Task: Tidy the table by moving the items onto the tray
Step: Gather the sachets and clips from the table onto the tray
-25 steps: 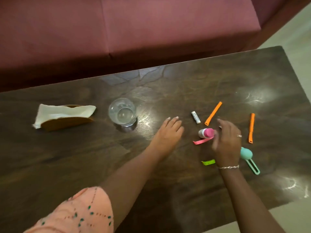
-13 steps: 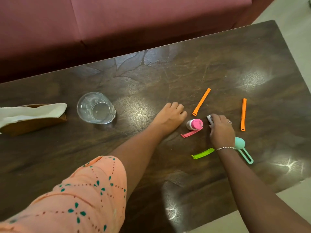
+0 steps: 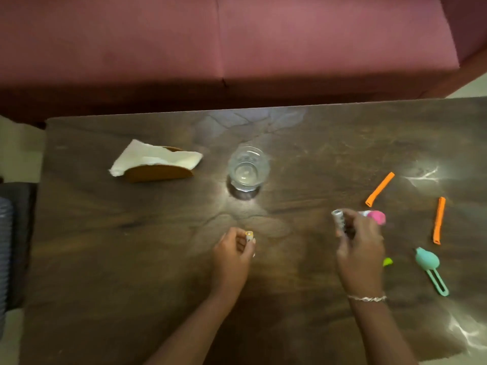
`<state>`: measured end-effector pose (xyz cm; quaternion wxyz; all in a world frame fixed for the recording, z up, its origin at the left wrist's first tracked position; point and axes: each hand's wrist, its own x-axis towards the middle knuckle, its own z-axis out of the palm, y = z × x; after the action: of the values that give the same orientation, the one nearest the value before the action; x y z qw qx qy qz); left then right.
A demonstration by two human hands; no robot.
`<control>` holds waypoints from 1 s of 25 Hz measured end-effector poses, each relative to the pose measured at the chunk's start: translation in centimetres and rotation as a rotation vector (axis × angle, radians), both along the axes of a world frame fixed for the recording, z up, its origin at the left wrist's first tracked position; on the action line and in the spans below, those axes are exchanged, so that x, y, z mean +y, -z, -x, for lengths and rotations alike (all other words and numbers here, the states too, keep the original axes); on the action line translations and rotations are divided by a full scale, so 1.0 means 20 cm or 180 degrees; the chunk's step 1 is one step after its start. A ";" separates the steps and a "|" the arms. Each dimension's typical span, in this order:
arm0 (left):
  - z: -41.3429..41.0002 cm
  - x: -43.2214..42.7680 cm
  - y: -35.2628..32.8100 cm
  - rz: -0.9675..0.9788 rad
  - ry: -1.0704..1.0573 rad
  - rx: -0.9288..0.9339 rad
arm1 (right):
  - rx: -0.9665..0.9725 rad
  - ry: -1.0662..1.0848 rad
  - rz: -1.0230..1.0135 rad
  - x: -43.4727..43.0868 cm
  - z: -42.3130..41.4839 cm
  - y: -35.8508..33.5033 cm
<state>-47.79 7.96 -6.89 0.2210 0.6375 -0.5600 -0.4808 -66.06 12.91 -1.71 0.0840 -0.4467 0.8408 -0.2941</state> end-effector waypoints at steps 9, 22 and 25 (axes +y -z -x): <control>-1.18 -0.26 -0.21 -0.0065 -0.2054 0.0750 | -0.1110 -0.2082 -0.0629 -0.54 -1.34 -0.11; -2.27 -0.65 0.16 -0.1064 -0.4266 0.1284 | 0.0821 -0.4028 -0.1411 -1.23 -2.82 0.12; -2.30 -0.73 0.29 -0.1438 -0.4141 0.1316 | 0.1396 -0.4177 -0.1576 -1.29 -2.89 0.26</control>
<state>-1.77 -6.57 -12.64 0.4270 0.7681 0.0997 -0.4667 -8.26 -12.87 -6.83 0.1711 -0.8746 0.4397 0.1114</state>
